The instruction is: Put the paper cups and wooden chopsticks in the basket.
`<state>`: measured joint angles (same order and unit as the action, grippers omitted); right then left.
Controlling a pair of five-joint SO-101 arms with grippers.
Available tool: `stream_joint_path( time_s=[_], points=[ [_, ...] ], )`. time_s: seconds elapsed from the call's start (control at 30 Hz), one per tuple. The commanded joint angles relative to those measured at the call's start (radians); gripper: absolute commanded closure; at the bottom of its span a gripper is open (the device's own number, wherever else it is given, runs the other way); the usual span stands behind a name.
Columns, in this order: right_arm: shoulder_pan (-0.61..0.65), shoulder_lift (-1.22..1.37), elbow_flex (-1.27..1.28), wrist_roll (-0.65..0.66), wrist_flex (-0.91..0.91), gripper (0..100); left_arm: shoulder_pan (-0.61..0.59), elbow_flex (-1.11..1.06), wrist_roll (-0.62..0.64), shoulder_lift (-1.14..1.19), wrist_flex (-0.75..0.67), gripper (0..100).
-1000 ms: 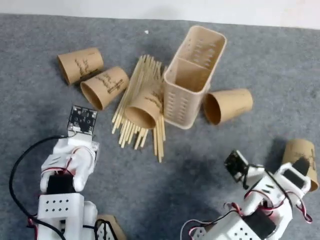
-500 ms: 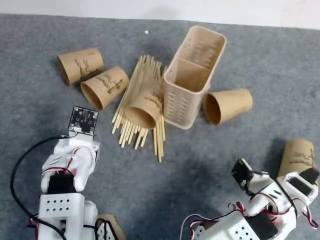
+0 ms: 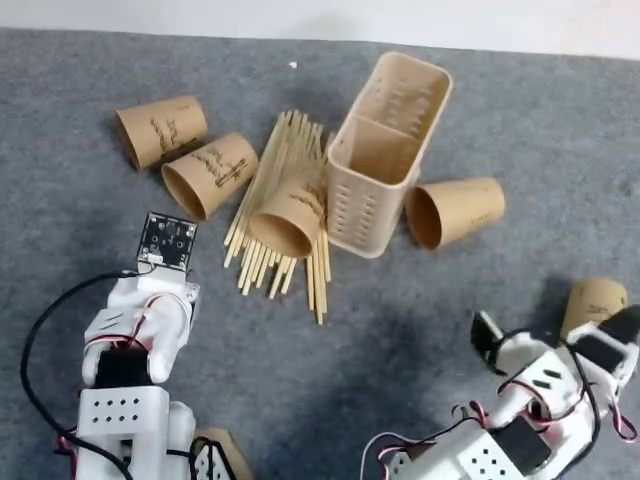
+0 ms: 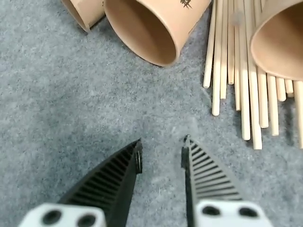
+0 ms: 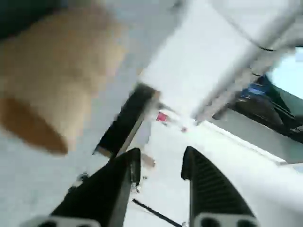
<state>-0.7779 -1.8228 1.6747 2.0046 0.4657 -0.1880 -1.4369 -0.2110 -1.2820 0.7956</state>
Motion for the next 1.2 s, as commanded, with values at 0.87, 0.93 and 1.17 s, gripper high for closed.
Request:
stream_joint_path(
  time_s=[0.87,0.93,1.17],
  points=[
    [0.019,-0.012,-0.05,-0.715,0.237,83.9,-0.005,0.007,-0.008,0.001,-0.018,84],
    [-0.041,-0.012,-0.018,-0.575,0.231,83.9,-0.005,0.007,-0.008,0.001,-0.018,84],
    [-0.085,-0.012,0.012,-0.229,0.231,83.8,-0.004,0.007,-0.008,0.001,-0.018,84]
  ],
)
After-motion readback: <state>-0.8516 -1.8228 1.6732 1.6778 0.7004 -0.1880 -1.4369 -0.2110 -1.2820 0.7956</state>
